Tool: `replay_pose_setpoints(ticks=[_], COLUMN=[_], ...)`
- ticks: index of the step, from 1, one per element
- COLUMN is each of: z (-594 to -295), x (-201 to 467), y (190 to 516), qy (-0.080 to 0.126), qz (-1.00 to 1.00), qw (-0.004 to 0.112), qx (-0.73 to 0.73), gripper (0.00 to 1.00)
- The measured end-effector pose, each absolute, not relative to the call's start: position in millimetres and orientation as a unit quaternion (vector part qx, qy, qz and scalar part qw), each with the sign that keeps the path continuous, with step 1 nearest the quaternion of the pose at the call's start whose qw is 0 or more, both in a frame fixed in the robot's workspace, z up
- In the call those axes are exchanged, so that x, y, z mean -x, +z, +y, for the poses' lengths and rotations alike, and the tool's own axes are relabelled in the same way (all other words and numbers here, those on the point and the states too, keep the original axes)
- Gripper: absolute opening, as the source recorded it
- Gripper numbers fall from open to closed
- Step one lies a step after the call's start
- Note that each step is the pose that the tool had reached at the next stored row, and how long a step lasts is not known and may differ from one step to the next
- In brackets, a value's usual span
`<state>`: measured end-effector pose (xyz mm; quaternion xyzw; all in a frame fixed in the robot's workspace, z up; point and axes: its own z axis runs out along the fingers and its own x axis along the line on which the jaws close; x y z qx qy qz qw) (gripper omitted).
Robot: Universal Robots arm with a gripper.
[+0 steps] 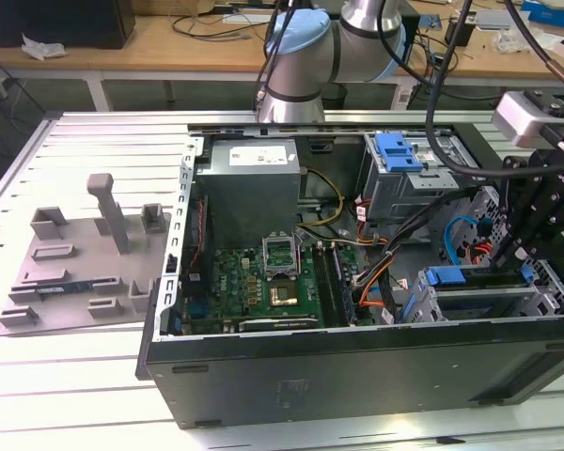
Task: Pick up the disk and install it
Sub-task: 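Insert the first disk wire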
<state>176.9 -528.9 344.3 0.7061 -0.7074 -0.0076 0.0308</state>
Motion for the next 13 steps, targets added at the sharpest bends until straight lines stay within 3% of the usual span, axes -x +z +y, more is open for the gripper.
replay_pose_setpoints(ticks=[13], z=[-528.9], x=[-176.3], y=[340.4], qy=[-0.007], qz=[-0.707], qw=[0.03], qx=[-0.706], gripper=[0.16])
